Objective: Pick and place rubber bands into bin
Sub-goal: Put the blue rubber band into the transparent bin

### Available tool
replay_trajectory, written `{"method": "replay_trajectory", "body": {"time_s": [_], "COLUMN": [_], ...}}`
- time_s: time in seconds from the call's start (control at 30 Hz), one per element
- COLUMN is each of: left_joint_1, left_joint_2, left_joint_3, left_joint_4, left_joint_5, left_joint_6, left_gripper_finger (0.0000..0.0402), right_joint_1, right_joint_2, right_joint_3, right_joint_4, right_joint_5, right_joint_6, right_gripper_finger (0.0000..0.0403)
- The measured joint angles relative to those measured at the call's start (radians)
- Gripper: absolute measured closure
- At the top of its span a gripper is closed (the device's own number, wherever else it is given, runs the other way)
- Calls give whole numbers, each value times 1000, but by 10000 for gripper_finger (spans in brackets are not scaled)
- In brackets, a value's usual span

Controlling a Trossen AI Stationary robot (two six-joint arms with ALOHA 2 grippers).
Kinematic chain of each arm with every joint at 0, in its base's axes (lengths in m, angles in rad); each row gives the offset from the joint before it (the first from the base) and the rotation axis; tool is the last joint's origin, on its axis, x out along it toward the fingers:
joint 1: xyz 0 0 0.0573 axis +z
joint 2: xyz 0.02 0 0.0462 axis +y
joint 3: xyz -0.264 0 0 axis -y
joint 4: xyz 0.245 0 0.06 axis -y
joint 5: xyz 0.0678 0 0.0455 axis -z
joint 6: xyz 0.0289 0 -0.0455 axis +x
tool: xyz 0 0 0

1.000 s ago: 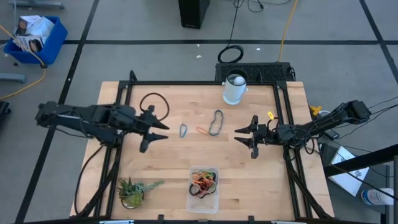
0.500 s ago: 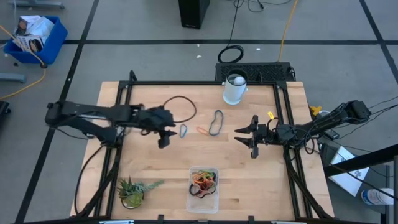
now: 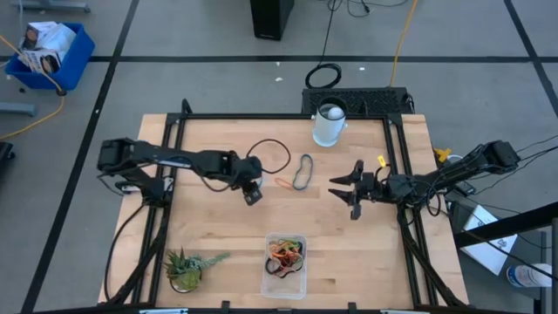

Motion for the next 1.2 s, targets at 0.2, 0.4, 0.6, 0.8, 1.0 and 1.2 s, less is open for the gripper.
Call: {"method": "replay_trajectory", "body": {"time_s": [0.2,0.4,0.6,0.8,1.0,1.2], "left_joint_1": [20,51,76,94,95,95], "left_joint_2": [147,243,293,354,405,414], "left_joint_3": [135,226,243,243,248,247], "left_joint_4": [-124,-198,-177,-173,-171,-172], "left_joint_5": [-1,8,73,129,136,130], "left_joint_6": [12,-40,-42,-52,-52,-51], "left_gripper_finger": [220,220,220,220,220,231], "right_joint_1": [0,0,0,0,0,0], "right_joint_2": [0,0,0,0,0,0], "right_joint_3": [0,0,0,0,0,0], "right_joint_4": [0,0,-1,-1,-16,-17], "right_joint_5": [85,83,82,82,82,82], "right_joint_6": [0,7,7,7,7,0], "right_gripper_finger": [264,264,264,264,264,264]}}
